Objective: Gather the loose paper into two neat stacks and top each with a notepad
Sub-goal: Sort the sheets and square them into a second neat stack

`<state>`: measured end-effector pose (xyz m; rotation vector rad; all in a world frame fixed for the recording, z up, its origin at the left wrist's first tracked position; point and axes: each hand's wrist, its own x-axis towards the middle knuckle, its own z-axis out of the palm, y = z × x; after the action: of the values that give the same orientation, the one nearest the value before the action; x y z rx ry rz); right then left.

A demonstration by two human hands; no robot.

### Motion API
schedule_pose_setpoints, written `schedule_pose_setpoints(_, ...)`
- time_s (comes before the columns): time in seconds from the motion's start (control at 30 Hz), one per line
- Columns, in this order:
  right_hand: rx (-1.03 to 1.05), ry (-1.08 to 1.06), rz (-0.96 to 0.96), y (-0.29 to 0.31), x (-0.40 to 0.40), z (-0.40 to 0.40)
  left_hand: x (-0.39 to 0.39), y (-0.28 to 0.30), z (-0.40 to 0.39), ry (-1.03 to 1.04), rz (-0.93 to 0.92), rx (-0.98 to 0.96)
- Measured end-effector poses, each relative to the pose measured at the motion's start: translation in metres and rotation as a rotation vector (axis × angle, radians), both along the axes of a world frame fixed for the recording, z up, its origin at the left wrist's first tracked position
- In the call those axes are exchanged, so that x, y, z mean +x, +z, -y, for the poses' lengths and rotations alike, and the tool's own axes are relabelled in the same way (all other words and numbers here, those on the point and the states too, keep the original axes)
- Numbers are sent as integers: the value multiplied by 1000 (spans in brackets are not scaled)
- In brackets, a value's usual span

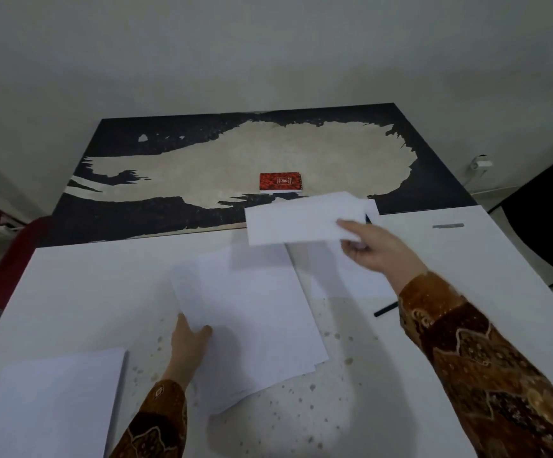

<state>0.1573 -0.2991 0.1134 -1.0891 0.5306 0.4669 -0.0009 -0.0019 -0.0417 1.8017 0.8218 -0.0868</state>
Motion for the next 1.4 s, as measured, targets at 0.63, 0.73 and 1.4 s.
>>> schedule_pose_setpoints(0.63,-1200,610,496,-135,-74,-24,0,-11,3,118,62,-65)
schedule_pose_setpoints(0.73,-1406,726,493,-145,-46,-4,0,-15,-1,94,63,-88)
schedule_pose_setpoints(1.4,-1304,539,741,-115,-28,18,-5,-11,-1,18,50,-56)
